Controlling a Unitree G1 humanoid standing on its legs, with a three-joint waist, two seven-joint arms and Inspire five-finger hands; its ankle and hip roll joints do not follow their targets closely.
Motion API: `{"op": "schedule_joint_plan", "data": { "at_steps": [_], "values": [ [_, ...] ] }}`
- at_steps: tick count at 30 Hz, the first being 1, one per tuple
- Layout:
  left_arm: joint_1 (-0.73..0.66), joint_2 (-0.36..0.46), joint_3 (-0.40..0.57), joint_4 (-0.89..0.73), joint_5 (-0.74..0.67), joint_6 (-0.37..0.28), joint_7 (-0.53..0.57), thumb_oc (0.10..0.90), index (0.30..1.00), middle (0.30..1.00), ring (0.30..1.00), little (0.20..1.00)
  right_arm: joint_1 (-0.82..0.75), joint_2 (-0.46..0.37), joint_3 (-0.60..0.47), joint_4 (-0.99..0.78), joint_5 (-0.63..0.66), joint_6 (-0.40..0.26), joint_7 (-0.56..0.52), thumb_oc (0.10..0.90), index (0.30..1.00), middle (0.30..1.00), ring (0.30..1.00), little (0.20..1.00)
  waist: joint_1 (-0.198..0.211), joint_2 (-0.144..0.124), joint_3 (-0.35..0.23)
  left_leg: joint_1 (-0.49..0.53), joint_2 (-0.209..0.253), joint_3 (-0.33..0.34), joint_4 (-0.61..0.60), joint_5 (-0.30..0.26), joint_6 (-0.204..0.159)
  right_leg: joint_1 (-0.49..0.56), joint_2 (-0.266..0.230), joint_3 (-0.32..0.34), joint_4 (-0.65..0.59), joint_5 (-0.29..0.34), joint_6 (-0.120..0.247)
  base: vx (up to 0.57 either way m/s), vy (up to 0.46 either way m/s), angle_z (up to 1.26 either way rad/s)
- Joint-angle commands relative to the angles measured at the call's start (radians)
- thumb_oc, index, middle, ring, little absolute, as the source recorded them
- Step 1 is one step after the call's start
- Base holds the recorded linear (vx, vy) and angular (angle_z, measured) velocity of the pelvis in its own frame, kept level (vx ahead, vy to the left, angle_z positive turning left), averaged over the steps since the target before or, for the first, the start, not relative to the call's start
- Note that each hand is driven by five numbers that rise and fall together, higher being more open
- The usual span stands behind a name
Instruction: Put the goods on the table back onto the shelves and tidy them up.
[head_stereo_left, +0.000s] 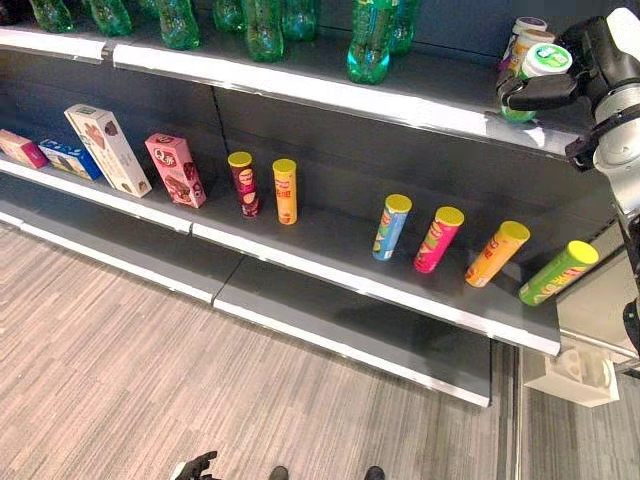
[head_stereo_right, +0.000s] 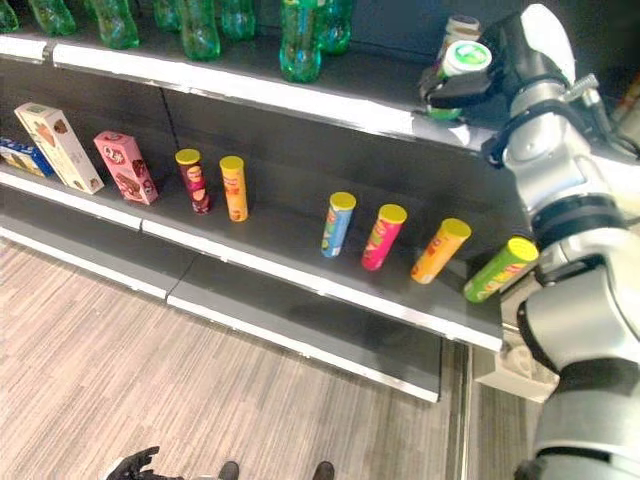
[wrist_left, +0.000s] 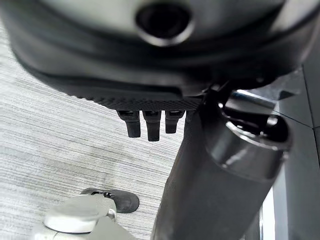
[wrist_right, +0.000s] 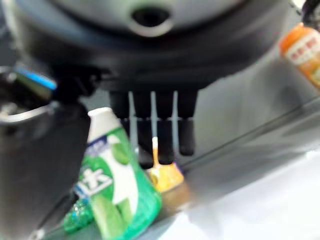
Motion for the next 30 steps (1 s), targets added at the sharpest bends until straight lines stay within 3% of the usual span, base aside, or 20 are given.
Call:
{"op": "schedule_joint_plan", "data": {
  "at_steps": [1, 11, 23, 30],
  "values": [
    [-0.035, 0.093, -0.047, 0.01, 0.024, -0.037, 0.032, 0.8, 0.9, 0.9, 0.9, 0.9, -0.161, -0.033, 0.022, 0.044, -0.027, -0.022, -0.073, 0.4, 0.3, 0.3, 0.3, 0.3, 0.032, -0.06, -0.006, -0.018, 0.003, 0.039, -0.007, -0.049, -0.008, 0.083, -0.043, 0.001, 0.007, -0.124, 0.092, -0.01, -0.026, 0.06],
    [-0.044, 0.093, -0.059, 0.013, 0.03, -0.035, 0.036, 0.8, 0.9, 0.9, 0.9, 0.9, -0.184, -0.053, 0.034, 0.044, -0.011, -0.018, -0.086, 0.4, 0.3, 0.3, 0.3, 0.3, 0.032, -0.063, 0.007, -0.043, 0.006, 0.019, -0.007, -0.041, -0.016, 0.08, -0.041, -0.032, 0.007, -0.131, 0.088, 0.0, -0.01, 0.15],
    [-0.051, 0.094, -0.061, 0.01, 0.043, -0.037, 0.047, 0.8, 0.9, 0.9, 0.9, 0.9, -0.193, -0.048, 0.047, 0.069, -0.046, -0.006, -0.101, 0.4, 0.3, 0.3, 0.3, 0.3, 0.014, -0.065, 0.006, -0.031, 0.003, 0.033, -0.007, -0.052, -0.009, 0.082, -0.046, -0.016, 0.007, -0.129, 0.09, 0.0, 0.0, 0.0],
    [-0.051, 0.09, -0.066, 0.015, 0.04, -0.035, 0.049, 0.8, 0.9, 0.9, 0.9, 0.9, -0.198, -0.052, 0.017, 0.072, 0.005, -0.011, -0.119, 0.4, 0.3, 0.3, 0.3, 0.3, 0.007, -0.063, 0.004, -0.028, 0.002, 0.039, -0.007, -0.056, -0.007, 0.08, -0.045, -0.006, 0.007, -0.128, 0.091, 0.0, 0.001, -0.01]
  ]
}}
